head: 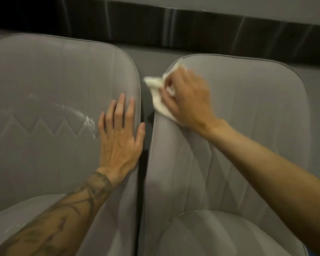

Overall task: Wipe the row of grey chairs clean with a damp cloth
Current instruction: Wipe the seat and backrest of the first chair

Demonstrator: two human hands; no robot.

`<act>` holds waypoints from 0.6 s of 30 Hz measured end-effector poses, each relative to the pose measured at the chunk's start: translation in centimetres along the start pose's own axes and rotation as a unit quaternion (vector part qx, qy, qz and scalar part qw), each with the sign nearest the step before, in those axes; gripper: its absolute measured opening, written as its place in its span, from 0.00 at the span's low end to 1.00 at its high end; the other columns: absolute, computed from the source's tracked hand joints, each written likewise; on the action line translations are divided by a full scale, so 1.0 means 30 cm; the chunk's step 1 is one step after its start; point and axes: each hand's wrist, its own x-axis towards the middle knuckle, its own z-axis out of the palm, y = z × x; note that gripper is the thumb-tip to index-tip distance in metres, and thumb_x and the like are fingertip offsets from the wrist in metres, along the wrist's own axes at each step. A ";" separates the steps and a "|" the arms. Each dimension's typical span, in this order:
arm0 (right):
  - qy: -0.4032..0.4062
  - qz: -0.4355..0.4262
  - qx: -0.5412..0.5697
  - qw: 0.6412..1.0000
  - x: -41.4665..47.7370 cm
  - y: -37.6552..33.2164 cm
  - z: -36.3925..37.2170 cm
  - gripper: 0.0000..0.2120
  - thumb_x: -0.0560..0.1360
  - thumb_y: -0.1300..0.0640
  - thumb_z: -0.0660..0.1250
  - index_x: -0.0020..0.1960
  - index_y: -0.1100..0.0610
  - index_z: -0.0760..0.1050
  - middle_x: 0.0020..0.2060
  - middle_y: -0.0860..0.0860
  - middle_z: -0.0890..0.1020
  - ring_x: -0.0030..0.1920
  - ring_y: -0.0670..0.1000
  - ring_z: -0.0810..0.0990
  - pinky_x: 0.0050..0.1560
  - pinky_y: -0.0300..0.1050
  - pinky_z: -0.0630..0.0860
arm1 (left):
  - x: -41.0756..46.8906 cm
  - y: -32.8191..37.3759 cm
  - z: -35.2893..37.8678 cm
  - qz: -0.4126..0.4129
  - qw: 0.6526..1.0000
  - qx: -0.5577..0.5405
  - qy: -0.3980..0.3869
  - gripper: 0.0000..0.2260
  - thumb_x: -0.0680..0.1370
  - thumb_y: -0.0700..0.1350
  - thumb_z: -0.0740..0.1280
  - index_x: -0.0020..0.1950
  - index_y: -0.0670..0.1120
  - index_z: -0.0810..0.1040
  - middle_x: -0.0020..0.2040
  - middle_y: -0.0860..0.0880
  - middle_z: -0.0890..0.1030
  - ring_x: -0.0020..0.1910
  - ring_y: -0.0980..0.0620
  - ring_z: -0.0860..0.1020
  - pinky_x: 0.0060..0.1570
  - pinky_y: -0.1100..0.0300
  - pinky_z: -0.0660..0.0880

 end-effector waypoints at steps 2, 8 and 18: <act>0.038 0.066 -0.036 0.996 0.114 0.040 0.008 0.12 0.79 0.46 0.63 0.51 0.55 0.75 0.46 0.53 0.78 0.42 0.48 0.70 0.42 0.42 0.65 | -0.004 -0.011 0.009 0.007 1.000 0.004 -0.001 0.30 0.84 0.55 0.56 0.85 0.47 0.55 0.84 0.44 0.57 0.81 0.41 0.58 0.77 0.38 0.59; -0.001 0.046 0.046 0.998 -0.174 -0.130 0.028 0.10 0.78 0.48 0.66 0.50 0.54 0.73 0.47 0.54 0.75 0.45 0.56 0.72 0.45 0.50 0.69 | -0.005 -0.008 0.002 0.003 1.000 0.014 -0.001 0.29 0.85 0.52 0.56 0.85 0.47 0.56 0.84 0.45 0.57 0.81 0.42 0.59 0.76 0.38 0.60; 0.064 0.154 0.010 0.986 -0.130 -0.156 0.032 0.09 0.78 0.48 0.66 0.48 0.54 0.73 0.43 0.52 0.76 0.42 0.51 0.70 0.42 0.46 0.68 | -0.088 -0.060 -0.112 0.045 0.994 -0.019 -0.095 0.27 0.86 0.51 0.53 0.85 0.47 0.55 0.85 0.46 0.55 0.83 0.45 0.55 0.80 0.43 0.56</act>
